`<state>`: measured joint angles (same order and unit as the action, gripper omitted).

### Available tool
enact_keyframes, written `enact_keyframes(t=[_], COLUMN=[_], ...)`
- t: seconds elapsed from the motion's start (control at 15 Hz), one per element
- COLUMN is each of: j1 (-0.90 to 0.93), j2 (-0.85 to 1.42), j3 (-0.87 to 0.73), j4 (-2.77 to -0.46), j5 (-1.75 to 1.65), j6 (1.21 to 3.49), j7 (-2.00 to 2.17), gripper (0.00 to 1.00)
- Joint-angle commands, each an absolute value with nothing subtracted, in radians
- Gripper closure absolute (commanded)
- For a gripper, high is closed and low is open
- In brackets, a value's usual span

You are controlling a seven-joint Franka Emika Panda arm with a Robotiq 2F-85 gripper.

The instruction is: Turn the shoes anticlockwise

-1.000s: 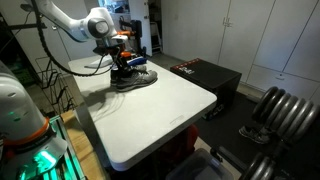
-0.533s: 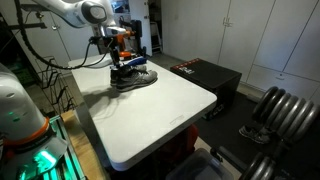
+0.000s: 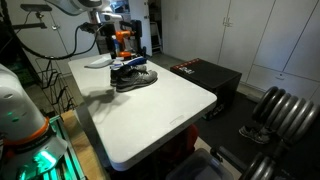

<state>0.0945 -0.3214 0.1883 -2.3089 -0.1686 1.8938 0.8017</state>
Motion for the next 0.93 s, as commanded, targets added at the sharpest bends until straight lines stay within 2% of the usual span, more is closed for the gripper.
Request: enact_keyframes(t=[0.0, 0.53, 0.87], j1=[0.081, 0.08, 0.078], j2=[-0.393, -0.516, -0.499], j3=[0.227, 0.267, 0.267], j4=[-2.34, -2.386, -2.357], j5=[-0.227, -0.272, -0.245], j6=[1.942, 2.068, 2.042], j7=[0.877, 0.889, 0.862], gripper=[0.0, 0.0, 0.0])
